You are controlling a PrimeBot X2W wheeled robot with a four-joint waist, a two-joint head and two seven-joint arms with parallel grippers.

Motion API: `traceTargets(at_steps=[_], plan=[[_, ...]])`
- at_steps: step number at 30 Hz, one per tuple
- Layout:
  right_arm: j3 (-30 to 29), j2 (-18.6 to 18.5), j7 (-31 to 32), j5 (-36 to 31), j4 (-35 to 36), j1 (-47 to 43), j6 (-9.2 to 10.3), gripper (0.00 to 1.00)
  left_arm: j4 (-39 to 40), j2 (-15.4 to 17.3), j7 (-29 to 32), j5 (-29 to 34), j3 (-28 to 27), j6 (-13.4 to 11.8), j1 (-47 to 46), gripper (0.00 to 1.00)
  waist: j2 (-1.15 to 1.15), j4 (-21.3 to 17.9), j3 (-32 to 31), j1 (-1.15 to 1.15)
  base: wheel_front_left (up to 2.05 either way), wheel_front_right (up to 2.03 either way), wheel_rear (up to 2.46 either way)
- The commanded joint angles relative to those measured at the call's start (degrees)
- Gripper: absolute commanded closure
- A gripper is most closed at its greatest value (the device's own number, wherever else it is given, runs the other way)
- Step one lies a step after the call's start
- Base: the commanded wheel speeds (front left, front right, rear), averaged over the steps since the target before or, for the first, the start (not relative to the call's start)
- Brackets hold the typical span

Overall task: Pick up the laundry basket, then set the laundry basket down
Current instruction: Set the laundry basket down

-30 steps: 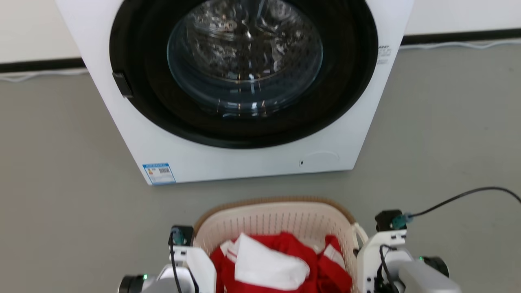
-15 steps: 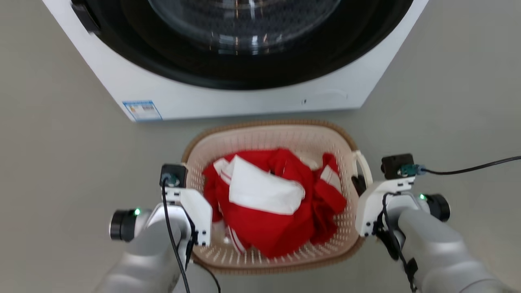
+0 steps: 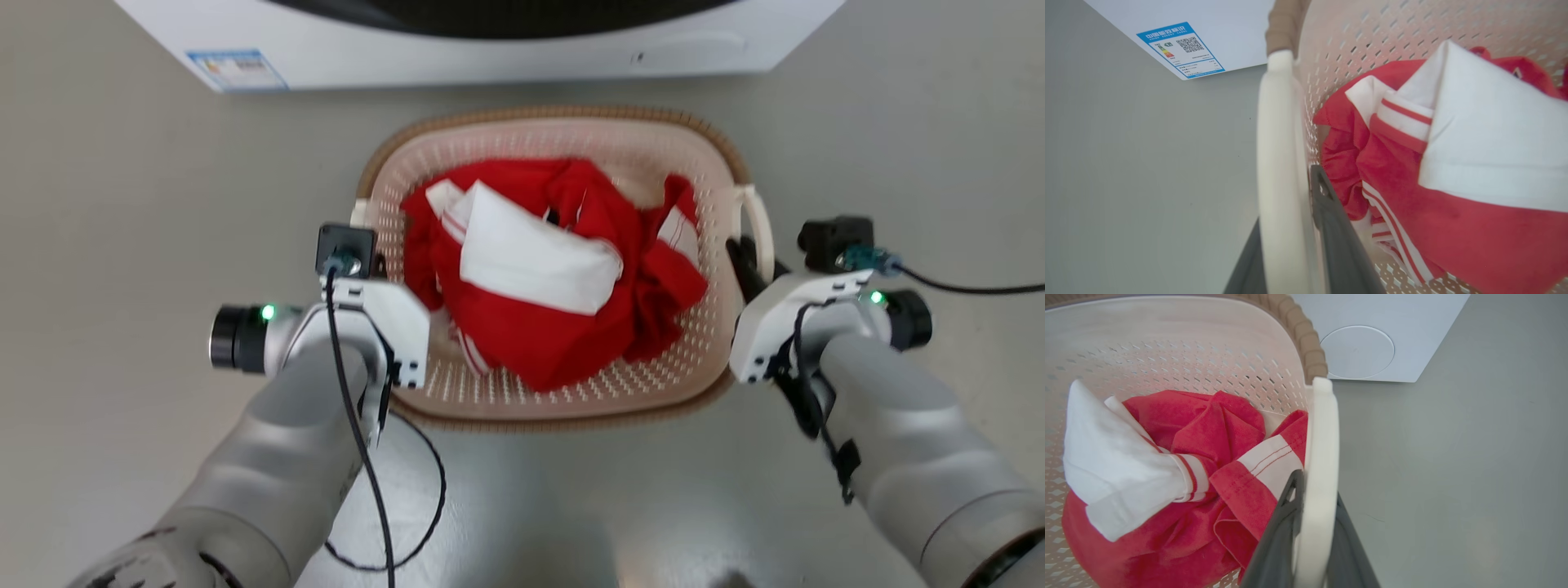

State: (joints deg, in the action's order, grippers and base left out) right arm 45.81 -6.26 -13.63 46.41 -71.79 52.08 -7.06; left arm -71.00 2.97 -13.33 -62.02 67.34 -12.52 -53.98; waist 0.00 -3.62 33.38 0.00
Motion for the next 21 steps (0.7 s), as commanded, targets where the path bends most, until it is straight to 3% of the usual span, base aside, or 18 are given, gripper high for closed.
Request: traceTargets(at_steps=[1, 12, 21], plan=[[1.0, 0.19, -1.16, -0.9, 1.86, 0.66, -0.43, 1.0, 1.27, -0.1, -1.32, 1.9, 0.19, -1.04, -3.25, 1.0, 0.0, 0.81, 4.83, 0.0, 0.0, 0.0, 0.0], [-2.62, -3.12, -1.35, -3.2, 6.71, 5.67, -0.43, 1.0, 4.82, 0.5, -1.65, 6.49, -5.16, -3.68, -9.95, 1.0, 0.0, 0.96, 14.4, 0.0, 0.0, 0.0, 0.0], [-6.68, -3.36, -1.36, -6.77, 8.64, 6.05, -0.43, 1.0, 5.28, 0.84, -1.66, 10.78, -10.76, -3.51, -9.56, 1.0, 0.0, 0.64, 17.0, 0.0, 0.0, 0.0, 0.0]])
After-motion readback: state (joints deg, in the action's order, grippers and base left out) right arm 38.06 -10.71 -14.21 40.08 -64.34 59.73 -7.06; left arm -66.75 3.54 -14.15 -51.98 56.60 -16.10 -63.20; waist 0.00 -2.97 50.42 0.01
